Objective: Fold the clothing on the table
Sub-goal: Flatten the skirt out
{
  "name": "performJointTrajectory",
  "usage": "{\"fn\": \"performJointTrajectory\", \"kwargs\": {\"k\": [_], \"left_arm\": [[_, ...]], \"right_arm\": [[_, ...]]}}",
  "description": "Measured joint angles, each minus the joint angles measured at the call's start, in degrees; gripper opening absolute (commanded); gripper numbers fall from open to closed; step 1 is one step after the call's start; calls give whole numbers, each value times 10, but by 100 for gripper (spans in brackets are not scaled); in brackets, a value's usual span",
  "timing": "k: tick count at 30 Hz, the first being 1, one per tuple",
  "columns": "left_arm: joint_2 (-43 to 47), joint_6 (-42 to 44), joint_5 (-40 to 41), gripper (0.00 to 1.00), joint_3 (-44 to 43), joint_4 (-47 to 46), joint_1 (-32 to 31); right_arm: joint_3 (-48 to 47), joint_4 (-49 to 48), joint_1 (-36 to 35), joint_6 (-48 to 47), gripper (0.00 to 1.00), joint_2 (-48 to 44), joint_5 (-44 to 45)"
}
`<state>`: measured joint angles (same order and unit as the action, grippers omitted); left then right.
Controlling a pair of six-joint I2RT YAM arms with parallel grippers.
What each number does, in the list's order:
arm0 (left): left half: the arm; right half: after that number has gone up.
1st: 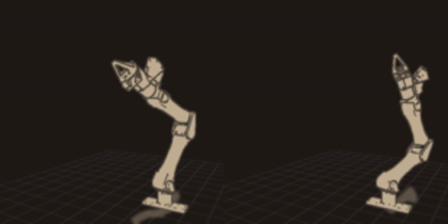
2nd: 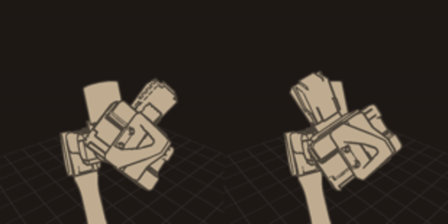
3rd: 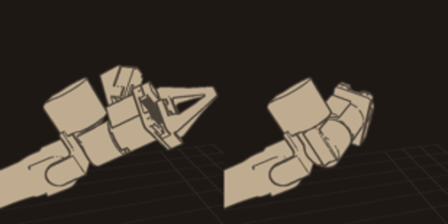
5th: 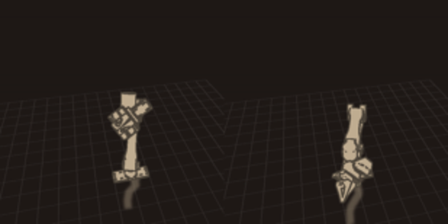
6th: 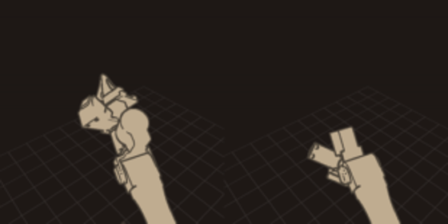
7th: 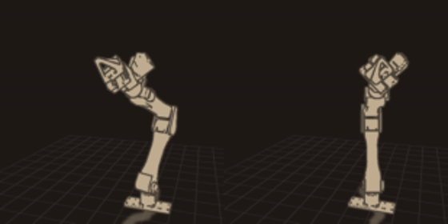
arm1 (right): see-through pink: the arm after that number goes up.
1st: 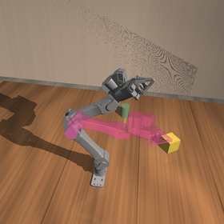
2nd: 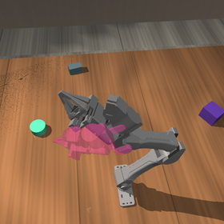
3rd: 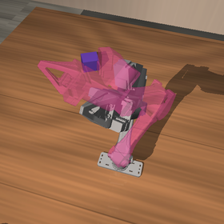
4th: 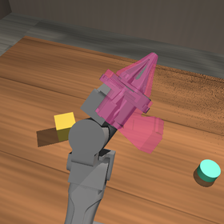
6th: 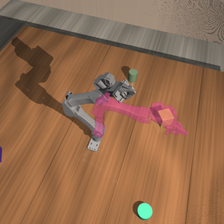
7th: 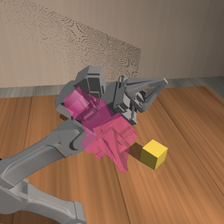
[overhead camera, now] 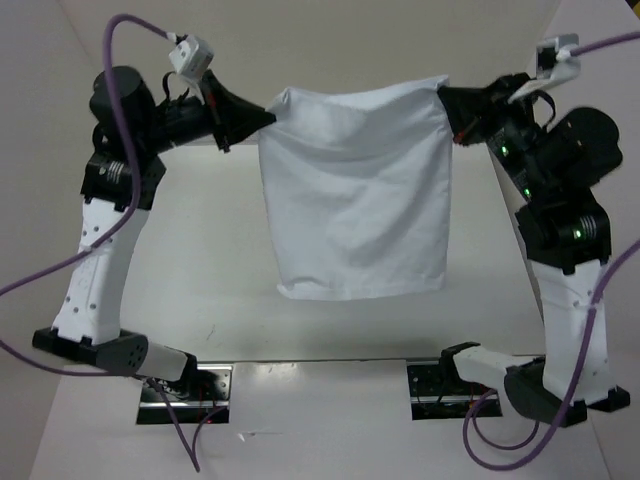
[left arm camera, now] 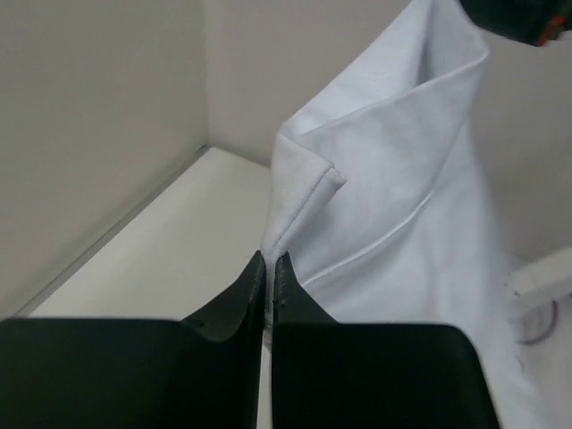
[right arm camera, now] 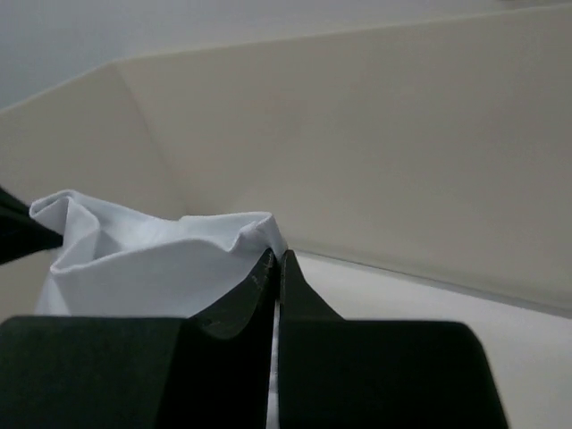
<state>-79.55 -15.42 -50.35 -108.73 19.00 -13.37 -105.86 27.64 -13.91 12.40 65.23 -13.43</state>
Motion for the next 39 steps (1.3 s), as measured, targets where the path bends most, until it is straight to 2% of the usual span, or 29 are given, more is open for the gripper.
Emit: {"fn": "performJointTrajectory", "kwargs": {"k": [2, 3, 5, 7, 8, 10, 14, 21, 24, 26, 29, 32, 35, 39], "left_arm": [[-63, -1, 73, 0, -57, 31, 0], [-120, -3, 117, 0, -123, 66, 2], [-269, -18, 177, 0, -283, 111, 12], [-403, -35, 201, 0, -398, 153, 25], [-443, -44, 207, 0, -411, 166, 31], [-489, -59, 220, 0, -409, 214, 35], [-474, -75, 205, 0, -426, 252, 45], [-303, -82, 140, 0, -438, 214, 65], [-235, -82, 120, 0, -365, 184, 61], [-184, -77, 108, 0, -248, 147, 60], [-124, -78, 102, 0, -44, 95, 62], [-127, -75, 106, 0, 105, 94, 68], [-135, -70, 106, 0, 170, 131, 78], [-90, -58, 90, 0, 173, 135, 84]], "right_arm": [[-53, 12, -2, 12, 0, 64, 64], [-98, 27, 0, 23, 0, 113, 105], [-247, 91, 2, 45, 0, 250, 174], [-434, 161, 2, 65, 0, 402, 230], [-500, 185, 0, 75, 0, 470, 250], [-534, 245, -7, 84, 0, 537, 266], [-550, 321, -20, 84, 0, 551, 263], [-572, 311, -21, 74, 0, 434, 209], [-546, 295, -21, 72, 0, 385, 194], [-483, 283, -21, 70, 0, 350, 181], [-309, 247, -33, 64, 0, 283, 172], [-130, 224, -54, 57, 0, 235, 170], [-68, 231, -65, 45, 0, 229, 150], [-61, 234, -65, 23, 0, 190, 120]]}}
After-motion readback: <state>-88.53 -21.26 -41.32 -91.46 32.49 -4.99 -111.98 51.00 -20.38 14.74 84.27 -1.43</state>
